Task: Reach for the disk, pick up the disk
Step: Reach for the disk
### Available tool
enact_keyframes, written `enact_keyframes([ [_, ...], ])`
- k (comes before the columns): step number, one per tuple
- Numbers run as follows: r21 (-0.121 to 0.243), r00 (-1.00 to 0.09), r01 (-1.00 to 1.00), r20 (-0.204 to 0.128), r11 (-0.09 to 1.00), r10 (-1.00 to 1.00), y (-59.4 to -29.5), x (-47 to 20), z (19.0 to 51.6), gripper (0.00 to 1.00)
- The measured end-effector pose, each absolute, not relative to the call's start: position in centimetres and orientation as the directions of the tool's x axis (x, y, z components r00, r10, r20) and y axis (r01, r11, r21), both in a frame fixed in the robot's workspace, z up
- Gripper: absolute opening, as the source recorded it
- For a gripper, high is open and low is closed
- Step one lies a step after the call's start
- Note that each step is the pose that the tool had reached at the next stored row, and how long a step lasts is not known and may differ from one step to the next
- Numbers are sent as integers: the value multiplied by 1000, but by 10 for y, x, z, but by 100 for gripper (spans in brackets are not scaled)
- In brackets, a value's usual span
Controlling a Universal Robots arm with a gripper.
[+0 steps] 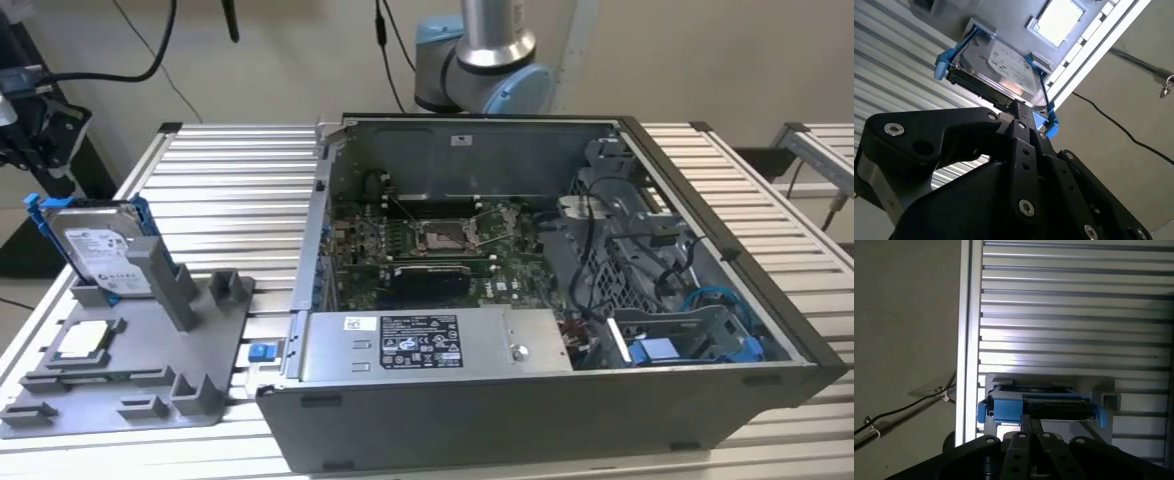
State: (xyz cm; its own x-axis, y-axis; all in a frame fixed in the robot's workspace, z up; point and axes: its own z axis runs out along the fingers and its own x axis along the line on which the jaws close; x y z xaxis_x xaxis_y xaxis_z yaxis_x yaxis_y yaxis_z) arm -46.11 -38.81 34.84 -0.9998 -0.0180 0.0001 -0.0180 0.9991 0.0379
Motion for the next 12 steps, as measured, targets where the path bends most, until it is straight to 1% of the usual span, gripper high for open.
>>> enact_keyframes([
  [12,38,-1000,-18,0,999,-18,-388,-463,348,0],
])
